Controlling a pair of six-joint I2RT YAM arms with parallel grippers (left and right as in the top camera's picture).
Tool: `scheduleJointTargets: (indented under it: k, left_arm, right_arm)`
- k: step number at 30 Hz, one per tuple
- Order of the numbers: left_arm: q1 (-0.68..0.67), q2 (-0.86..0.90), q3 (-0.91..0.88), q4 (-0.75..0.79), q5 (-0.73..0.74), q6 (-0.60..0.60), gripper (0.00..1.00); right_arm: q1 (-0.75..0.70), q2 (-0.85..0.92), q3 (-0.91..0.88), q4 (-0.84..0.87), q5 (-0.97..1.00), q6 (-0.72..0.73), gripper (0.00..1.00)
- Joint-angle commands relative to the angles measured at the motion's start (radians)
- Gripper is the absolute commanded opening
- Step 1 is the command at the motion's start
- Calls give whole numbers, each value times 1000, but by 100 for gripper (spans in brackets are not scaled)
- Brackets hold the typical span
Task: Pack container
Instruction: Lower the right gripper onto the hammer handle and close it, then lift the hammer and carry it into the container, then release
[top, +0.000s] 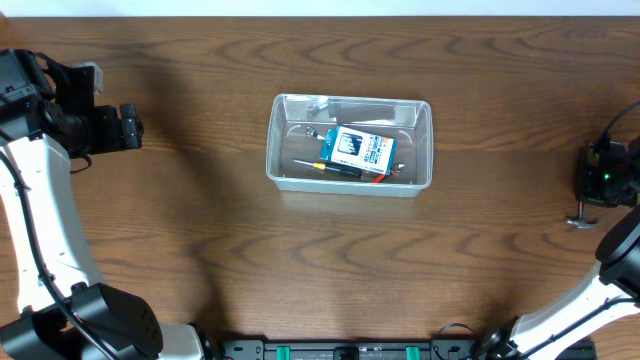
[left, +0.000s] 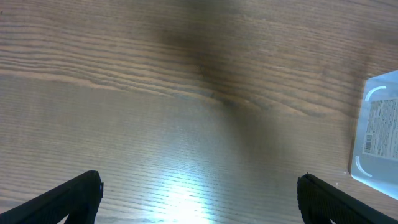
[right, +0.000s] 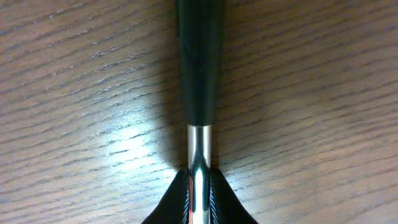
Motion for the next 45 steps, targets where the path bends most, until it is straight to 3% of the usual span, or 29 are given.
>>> scheduleJointTargets:
  k: [1, 18, 28, 34, 45]
  left_arm:
    - [-2, 11, -4, 0, 10, 5, 98]
    - [-2, 11, -4, 0, 10, 5, 98]
    - [-2, 11, -4, 1, 10, 5, 98]
    - [-2, 11, -4, 0, 10, 5, 98]
    - [-2, 11, -4, -2, 10, 5, 98]
  right_arm:
    - [-6, 55, -9, 2, 0, 18, 5]
    - [3, 45, 3, 2, 1, 57, 1]
    - [220, -122, 301, -136, -8, 118, 1]
    - [495, -187, 508, -241, -8, -26, 1]
    - [972, -164, 532, -305, -158, -637, 1]
